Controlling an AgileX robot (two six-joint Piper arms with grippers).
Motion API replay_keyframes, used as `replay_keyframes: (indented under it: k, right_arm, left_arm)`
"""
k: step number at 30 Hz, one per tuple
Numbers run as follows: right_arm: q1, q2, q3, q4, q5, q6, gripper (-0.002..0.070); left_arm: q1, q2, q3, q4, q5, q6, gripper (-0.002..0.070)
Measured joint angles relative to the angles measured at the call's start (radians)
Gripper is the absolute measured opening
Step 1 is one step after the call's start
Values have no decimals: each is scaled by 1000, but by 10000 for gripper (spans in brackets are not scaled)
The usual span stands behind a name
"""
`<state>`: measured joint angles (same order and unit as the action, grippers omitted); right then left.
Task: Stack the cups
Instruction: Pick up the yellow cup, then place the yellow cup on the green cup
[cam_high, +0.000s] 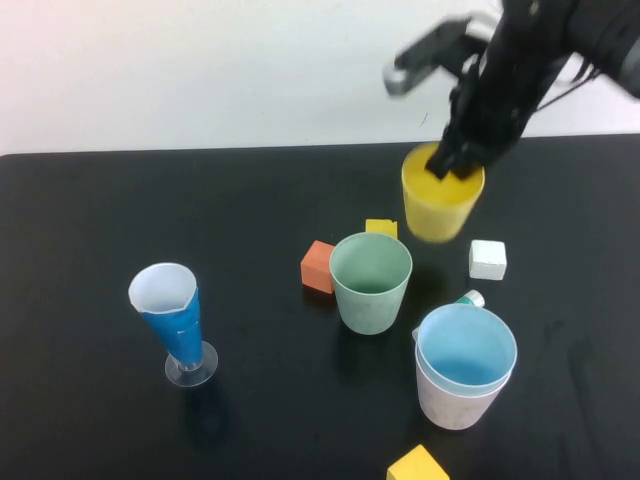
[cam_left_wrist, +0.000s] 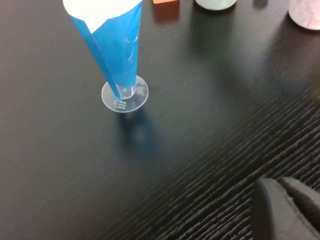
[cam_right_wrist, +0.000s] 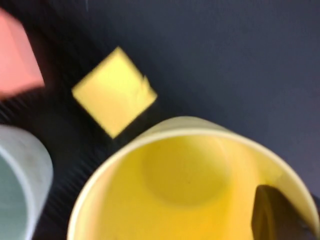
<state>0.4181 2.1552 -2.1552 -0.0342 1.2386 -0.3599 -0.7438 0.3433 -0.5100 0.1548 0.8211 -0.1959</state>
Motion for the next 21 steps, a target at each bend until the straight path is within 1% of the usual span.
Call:
replay_keyframes:
  k: [3,7,11,14,17,21]
  right_arm:
    - [0,-63,-30,16,0,0,18]
    - [0,-158,-39,109,7,-9,18]
    - [38,-210,-39,181,7,-42,18]
    - [90,-215,-39,181,7,-51,18]
    - [136,-201,-34,142,7,-53,18]
    - [152,-175,18,126,7,-41,18]
  left_arm:
    - [0,0,0,2,0,0,-1]
    - [0,0,0,2,0,6,-1]
    - [0,0,0,2,-8,8,-1]
    - [0,0,0,2,-8,9,-1]
    - [0,0,0,-5,-9,9,-1]
    - [0,0,0,-8,-10,9,-1]
